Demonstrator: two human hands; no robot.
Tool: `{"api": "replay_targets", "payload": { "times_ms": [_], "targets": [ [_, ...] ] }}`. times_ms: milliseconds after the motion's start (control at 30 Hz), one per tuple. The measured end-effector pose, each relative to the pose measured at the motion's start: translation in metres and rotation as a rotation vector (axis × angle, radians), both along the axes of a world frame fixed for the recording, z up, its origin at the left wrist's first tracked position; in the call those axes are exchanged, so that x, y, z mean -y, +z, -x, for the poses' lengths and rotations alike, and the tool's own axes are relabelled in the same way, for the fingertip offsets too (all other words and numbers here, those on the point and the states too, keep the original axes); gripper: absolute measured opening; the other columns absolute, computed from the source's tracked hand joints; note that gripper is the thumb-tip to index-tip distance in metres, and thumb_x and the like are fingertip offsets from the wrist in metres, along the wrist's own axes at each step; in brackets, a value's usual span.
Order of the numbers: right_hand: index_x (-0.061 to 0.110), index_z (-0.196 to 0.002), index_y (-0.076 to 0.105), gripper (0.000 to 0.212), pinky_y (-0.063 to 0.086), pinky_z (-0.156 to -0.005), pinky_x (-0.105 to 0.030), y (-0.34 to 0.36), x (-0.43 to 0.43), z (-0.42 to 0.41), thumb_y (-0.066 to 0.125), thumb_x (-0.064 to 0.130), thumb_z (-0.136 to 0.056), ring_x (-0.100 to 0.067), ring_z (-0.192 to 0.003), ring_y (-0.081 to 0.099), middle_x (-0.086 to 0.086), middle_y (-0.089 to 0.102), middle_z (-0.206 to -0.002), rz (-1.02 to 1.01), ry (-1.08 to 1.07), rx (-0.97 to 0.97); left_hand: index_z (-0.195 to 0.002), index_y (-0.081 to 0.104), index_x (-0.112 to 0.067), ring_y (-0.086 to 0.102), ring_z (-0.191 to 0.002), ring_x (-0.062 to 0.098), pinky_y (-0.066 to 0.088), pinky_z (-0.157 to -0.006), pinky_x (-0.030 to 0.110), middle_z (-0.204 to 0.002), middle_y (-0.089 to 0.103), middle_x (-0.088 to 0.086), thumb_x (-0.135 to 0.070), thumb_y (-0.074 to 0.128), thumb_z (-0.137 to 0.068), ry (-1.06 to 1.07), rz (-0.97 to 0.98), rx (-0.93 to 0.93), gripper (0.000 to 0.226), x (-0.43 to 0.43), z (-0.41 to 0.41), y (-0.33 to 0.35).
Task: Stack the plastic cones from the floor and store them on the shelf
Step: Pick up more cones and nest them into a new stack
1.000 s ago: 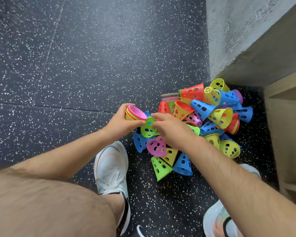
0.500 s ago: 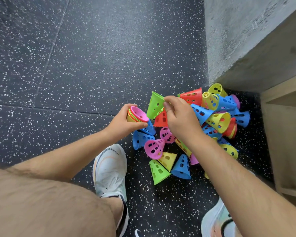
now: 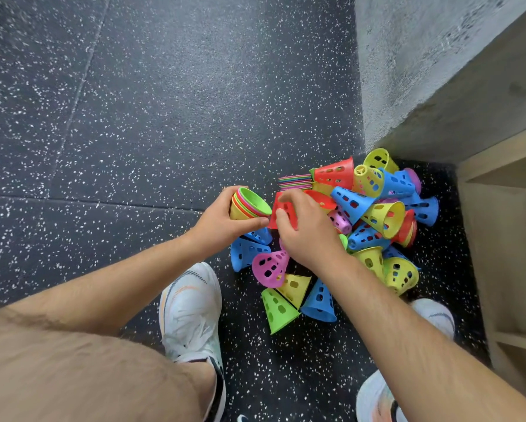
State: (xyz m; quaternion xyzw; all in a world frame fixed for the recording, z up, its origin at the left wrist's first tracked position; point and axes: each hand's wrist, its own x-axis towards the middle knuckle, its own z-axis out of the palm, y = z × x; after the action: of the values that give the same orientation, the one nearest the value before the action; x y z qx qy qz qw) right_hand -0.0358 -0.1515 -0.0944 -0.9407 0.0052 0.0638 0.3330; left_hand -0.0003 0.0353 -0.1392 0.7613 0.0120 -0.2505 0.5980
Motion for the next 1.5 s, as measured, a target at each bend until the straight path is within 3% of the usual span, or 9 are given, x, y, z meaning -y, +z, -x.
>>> {"api": "replay_targets", "payload": {
  "times_ms": [67,133,333,533,833,1000,1100,1300,1500],
  "targets": [
    [0.019,-0.098,0.065,0.016,0.042,-0.104,-0.043,-0.009,0.01,0.003,0.052,0.025,-0.091,-0.018,-0.119,0.052,0.004,0.063,-0.114,0.155,0.082,0.059,-0.125,0.054,-0.028,0.066,-0.089,-0.003,0.053,-0.083,0.019,-0.105,0.068,-0.01,-0.03,0.093,-0.072,0.003,-0.005,0.005,0.065,0.001,0.0,0.0],
    [0.02,-0.104,0.072,0.023,0.023,-0.121,-0.041,-0.013,0.013,0.01,0.054,0.026,-0.091,-0.019,-0.142,0.035,0.003,0.056,-0.14,0.271,0.175,-0.017,-0.125,0.054,-0.028,0.066,-0.088,-0.004,0.052,-0.079,0.016,-0.105,0.068,-0.01,-0.03,0.092,-0.072,0.0,-0.008,0.006,0.065,0.001,0.0,0.001],
    [0.025,-0.134,0.061,0.042,-0.001,-0.124,-0.04,-0.025,0.012,0.021,0.042,0.032,-0.098,-0.022,-0.154,0.006,0.004,0.019,-0.166,0.477,0.307,-0.146,-0.126,0.054,-0.021,0.066,-0.085,-0.005,0.053,-0.079,0.014,-0.104,0.069,-0.006,-0.022,0.09,-0.076,-0.003,0.003,0.006,0.062,0.001,0.001,0.003],
    [0.013,-0.153,0.036,0.054,0.009,-0.126,-0.04,-0.028,0.015,0.018,0.042,0.026,-0.101,-0.023,-0.152,0.016,0.0,0.025,-0.164,0.457,0.241,-0.083,-0.126,0.056,-0.022,0.067,-0.088,-0.001,0.051,-0.076,0.016,-0.106,0.071,-0.004,-0.024,0.091,-0.074,0.011,0.018,-0.009,0.063,-0.002,0.004,0.0],
    [0.006,-0.132,0.051,0.07,0.035,-0.113,-0.032,-0.012,0.025,-0.001,0.082,0.037,-0.078,-0.02,-0.125,0.045,-0.005,0.047,-0.129,0.101,-0.109,0.049,-0.126,0.057,-0.022,0.071,-0.095,0.004,0.054,-0.08,0.02,-0.108,0.073,-0.003,-0.023,0.091,-0.074,0.019,0.051,-0.013,0.063,0.003,0.002,0.003],
    [0.01,-0.111,0.06,0.047,0.049,-0.093,-0.041,-0.009,0.034,-0.01,0.063,0.052,-0.091,-0.022,-0.105,0.054,-0.002,0.052,-0.112,0.04,-0.16,0.182,-0.127,0.056,-0.023,0.069,-0.091,0.0,0.051,-0.078,0.014,-0.107,0.071,-0.005,-0.02,0.091,-0.076,0.008,0.051,-0.003,0.063,0.009,-0.001,0.005],
    [0.011,-0.112,0.059,0.044,0.045,-0.097,-0.037,-0.002,0.035,-0.013,0.05,0.052,-0.098,-0.019,-0.108,0.052,0.006,0.052,-0.111,0.054,-0.136,0.24,-0.128,0.056,-0.025,0.069,-0.097,0.004,0.051,-0.081,0.014,-0.112,0.071,-0.002,-0.021,0.092,-0.074,-0.015,0.048,0.014,0.065,0.013,-0.003,0.005],
    [0.013,-0.147,0.04,0.058,0.034,-0.111,-0.032,0.011,0.028,-0.013,0.051,0.045,-0.1,-0.016,-0.131,0.043,0.0,0.053,-0.14,-0.004,-0.024,-0.003,-0.126,0.056,-0.028,0.069,-0.099,0.007,0.054,-0.087,0.022,-0.113,0.07,-0.002,-0.025,0.093,-0.074,-0.053,0.042,0.048,0.064,0.019,-0.008,0.006],
    [0.031,-0.156,0.024,0.08,0.036,-0.112,-0.035,0.01,0.027,0.002,0.048,0.068,-0.088,-0.01,-0.136,0.041,0.008,0.051,-0.143,-0.047,0.078,-0.234,-0.126,0.056,-0.027,0.067,-0.092,-0.003,0.05,-0.082,0.013,-0.108,0.071,-0.01,-0.031,0.092,-0.07,-0.069,0.052,0.046,0.067,0.024,-0.004,0.01]
  ]
}}
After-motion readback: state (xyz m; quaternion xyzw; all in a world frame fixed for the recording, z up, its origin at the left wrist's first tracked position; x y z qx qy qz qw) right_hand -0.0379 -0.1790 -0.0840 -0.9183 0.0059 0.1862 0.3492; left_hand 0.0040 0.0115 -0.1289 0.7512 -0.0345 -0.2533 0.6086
